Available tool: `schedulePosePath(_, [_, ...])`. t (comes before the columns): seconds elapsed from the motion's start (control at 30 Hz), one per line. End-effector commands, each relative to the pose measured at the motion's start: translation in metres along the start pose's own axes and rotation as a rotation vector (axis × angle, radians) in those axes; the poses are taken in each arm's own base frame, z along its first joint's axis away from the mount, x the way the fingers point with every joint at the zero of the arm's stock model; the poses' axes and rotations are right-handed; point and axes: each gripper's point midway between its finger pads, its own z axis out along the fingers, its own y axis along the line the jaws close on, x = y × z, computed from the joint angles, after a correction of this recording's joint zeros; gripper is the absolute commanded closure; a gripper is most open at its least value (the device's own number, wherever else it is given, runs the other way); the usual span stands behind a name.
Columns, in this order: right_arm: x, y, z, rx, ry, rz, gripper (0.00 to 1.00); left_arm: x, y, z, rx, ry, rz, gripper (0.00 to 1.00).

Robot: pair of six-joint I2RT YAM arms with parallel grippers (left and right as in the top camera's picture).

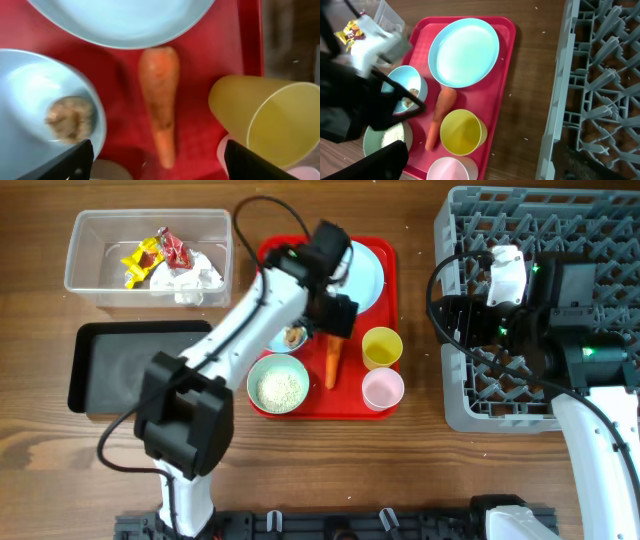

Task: Sort waste into correct bins and load items into the dishwasher rack
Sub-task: 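Grasp the carrot with the left gripper and place it on the black tray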

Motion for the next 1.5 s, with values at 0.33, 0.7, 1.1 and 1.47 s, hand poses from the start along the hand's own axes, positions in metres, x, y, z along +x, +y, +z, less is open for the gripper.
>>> schedulePosePath(0.33, [-0.003, 0.001, -0.004, 0.007, -0.002, -0.014, 0.05, 0.03, 0.002, 0.08, -0.026, 0.011, -0.068, 0.21])
schedulePosePath(0.7, [0.002, 0.001, -0.004, 0.008, 0.015, -0.011, 0.05, 0.033, -0.005, 0.09, -0.029, 0.018, -0.041, 0.51])
schedulePosePath(1.1, [0.001, 0.001, -0.004, 0.008, 0.013, -0.011, 0.05, 0.034, -0.004, 0.096, -0.038, 0.042, -0.043, 0.91])
schedulePosePath(1.47, [0.001, 0.0, -0.004, 0.012, 0.013, -0.011, 0.04, -0.003, 0.007, -0.066, -0.144, -0.147, -0.046, 0.92])
